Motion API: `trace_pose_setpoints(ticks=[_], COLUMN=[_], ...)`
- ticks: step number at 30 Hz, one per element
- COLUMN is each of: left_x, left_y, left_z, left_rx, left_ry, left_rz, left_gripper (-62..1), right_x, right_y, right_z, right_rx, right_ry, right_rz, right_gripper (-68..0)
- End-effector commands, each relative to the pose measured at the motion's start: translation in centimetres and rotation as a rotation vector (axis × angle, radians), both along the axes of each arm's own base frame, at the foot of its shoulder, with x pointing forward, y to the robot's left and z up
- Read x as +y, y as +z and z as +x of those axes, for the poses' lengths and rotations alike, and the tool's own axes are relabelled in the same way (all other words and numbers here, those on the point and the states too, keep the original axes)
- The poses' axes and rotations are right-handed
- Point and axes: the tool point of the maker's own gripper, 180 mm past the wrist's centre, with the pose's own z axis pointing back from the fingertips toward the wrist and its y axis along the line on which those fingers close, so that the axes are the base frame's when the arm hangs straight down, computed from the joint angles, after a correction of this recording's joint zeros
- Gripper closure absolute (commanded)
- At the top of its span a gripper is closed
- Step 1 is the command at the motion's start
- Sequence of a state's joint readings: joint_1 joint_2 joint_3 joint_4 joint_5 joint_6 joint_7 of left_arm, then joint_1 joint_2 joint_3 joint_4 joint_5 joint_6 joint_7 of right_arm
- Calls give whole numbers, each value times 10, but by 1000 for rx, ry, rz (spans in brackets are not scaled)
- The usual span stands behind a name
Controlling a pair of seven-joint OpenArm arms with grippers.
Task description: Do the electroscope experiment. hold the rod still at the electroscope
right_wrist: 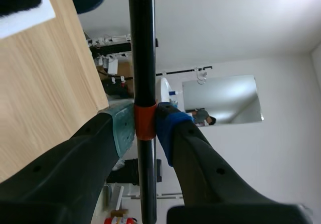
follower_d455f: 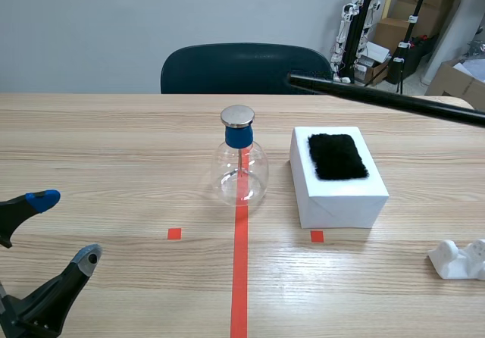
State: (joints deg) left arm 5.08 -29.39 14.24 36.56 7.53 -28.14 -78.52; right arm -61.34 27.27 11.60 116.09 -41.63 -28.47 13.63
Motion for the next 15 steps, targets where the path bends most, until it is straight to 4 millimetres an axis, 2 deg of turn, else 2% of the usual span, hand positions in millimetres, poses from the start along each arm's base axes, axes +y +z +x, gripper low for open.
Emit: trace_pose_setpoints(ticks=[1,9,15], left_x=[2,2,2], left_y=[7,7,7], left_z=[2,2,2], left_rx=[-26,-26,-26], left_ry=[3,3,3], left_rz=[-15,-15,-15], left_gripper=[-623,-623,-623], right_x=[2,18,25], right_y=[7,-3,-4], right_z=[-1,-18,-20], right_rx=[-21,35,44], right_ry=[15,105,135], right_rz=[12,49,60], right_gripper=[-102,-102,-102])
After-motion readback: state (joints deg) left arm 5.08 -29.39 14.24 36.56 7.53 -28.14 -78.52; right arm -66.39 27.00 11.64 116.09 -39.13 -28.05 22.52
